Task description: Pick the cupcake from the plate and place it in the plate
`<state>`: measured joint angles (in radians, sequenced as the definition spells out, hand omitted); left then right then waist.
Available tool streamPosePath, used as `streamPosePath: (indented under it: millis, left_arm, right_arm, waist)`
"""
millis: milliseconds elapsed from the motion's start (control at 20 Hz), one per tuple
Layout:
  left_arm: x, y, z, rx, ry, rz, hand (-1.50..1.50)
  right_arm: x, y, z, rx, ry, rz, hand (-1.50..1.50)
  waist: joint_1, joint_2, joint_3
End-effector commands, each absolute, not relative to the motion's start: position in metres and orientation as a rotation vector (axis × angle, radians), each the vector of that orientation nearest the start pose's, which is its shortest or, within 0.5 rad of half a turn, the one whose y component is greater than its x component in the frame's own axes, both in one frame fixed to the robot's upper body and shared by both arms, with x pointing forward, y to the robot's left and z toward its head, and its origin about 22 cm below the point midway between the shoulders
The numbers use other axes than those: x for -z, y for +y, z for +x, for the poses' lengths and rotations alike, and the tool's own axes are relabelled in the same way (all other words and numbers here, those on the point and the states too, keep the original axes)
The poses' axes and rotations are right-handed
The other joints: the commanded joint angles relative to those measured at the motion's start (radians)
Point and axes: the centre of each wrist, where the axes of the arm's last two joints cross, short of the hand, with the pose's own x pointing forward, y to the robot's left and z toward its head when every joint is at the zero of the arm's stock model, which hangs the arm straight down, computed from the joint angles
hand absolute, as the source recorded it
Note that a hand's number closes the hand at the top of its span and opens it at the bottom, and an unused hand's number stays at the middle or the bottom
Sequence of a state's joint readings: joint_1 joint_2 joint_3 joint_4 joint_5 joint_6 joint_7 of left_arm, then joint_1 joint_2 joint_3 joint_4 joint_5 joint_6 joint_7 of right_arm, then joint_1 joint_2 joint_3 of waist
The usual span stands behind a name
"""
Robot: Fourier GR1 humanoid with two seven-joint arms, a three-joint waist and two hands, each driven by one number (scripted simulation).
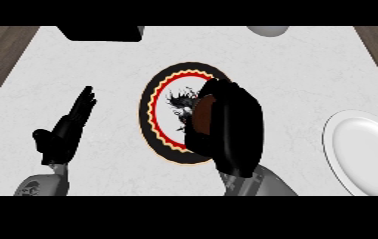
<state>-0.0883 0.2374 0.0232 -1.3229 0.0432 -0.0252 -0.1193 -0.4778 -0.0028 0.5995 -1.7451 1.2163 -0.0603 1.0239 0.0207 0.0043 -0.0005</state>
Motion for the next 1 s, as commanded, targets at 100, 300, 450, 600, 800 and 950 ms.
streamPosePath:
  millis: [100,300,450,600,800,950]
  left_arm:
    - [0.030,0.291,0.249,0.141,-1.515,0.145,0.00]
    - [0.018,0.301,0.258,0.175,-1.523,0.151,0.00]
    - [0.011,0.292,0.264,0.176,-1.530,0.132,0.00]
    - [0.025,0.285,0.266,0.157,-1.525,0.123,0.00]
    - [0.024,0.283,0.263,0.186,-1.527,0.104,0.00]
    - [0.020,0.300,0.261,0.149,-1.513,0.139,0.00]
  right_arm:
    - [-0.117,-0.024,0.289,-0.564,-1.462,-1.040,1.50]
    - [-0.111,-0.029,0.293,-0.320,-1.493,-0.972,1.50]
    - [-0.085,-0.028,0.312,-0.329,-1.401,-1.010,-1.50]
    - [-0.097,-0.025,0.322,-0.288,-1.387,-0.970,-1.50]
    - [-0.076,-0.025,0.319,-0.173,-1.397,-0.902,-1.50]
    - [-0.093,-0.038,0.327,-0.004,-1.525,-0.877,-1.50]
  waist:
    - [0.006,0.000,0.000]
    - [0.016,0.001,0.001]
    - [0.017,0.002,0.001]
    - [0.008,0.003,0.000]
    - [0.019,0.003,0.001]
    - [0.001,-0.003,0.002]
